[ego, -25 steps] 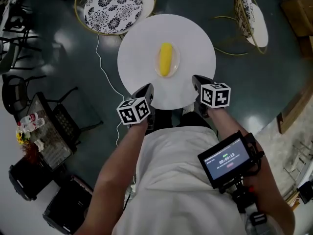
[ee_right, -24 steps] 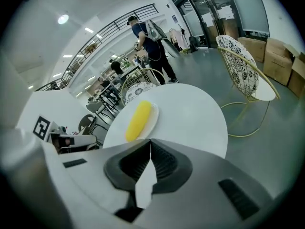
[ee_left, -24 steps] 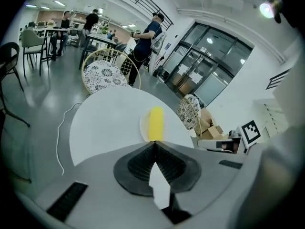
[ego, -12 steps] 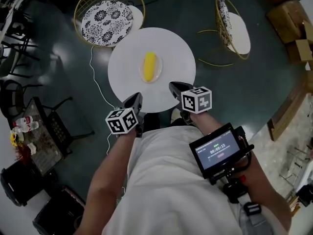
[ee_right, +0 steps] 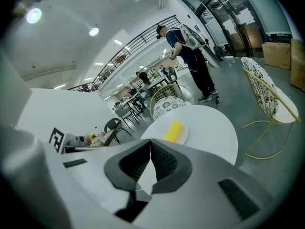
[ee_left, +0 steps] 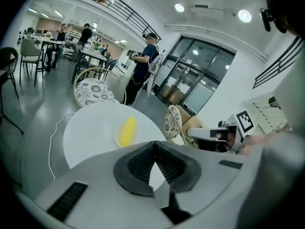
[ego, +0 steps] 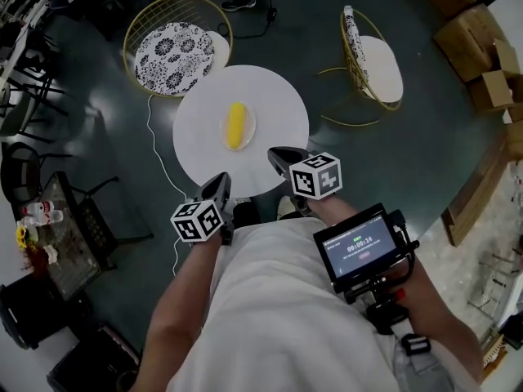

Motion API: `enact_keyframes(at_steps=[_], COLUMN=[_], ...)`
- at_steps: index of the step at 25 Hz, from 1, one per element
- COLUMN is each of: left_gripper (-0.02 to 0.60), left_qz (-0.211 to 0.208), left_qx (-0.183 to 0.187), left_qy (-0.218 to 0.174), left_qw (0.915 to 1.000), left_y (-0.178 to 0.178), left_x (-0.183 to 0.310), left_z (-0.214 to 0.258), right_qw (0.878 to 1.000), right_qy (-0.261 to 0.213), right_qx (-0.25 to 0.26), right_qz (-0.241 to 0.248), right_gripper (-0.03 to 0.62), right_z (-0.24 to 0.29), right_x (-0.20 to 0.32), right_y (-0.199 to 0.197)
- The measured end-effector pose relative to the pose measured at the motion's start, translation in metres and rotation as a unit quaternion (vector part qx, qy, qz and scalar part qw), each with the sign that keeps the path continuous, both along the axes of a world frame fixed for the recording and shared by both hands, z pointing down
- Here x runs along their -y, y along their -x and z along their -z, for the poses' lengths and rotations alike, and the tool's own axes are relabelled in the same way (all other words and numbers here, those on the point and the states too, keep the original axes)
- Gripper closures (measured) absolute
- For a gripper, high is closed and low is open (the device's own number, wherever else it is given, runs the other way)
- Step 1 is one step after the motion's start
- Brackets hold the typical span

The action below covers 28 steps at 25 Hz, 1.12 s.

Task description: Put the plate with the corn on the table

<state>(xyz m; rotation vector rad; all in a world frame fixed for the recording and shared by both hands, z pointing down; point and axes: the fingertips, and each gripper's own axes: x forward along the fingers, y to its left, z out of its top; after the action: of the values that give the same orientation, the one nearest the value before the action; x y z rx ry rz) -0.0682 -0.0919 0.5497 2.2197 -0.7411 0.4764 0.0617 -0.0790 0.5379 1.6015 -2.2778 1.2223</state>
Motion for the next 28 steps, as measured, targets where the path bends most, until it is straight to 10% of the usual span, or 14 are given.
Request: enact_keyframes(at_steps=[28], left_gripper=[0.575], left_qz=[-0.014], left_qx=[-0.041], left_qy=[-0.069], left_qw=[0.9967], left_y=[-0.014], left_x=[-0.067], left_z=[0.052], right_qw=[0.996], right_qy=[-0.066], right_qx=[0.017], right_qz=[0.061], right_gripper=[0.58], right_z=[0.048], right_x=[-0.064], right_y=[0.007])
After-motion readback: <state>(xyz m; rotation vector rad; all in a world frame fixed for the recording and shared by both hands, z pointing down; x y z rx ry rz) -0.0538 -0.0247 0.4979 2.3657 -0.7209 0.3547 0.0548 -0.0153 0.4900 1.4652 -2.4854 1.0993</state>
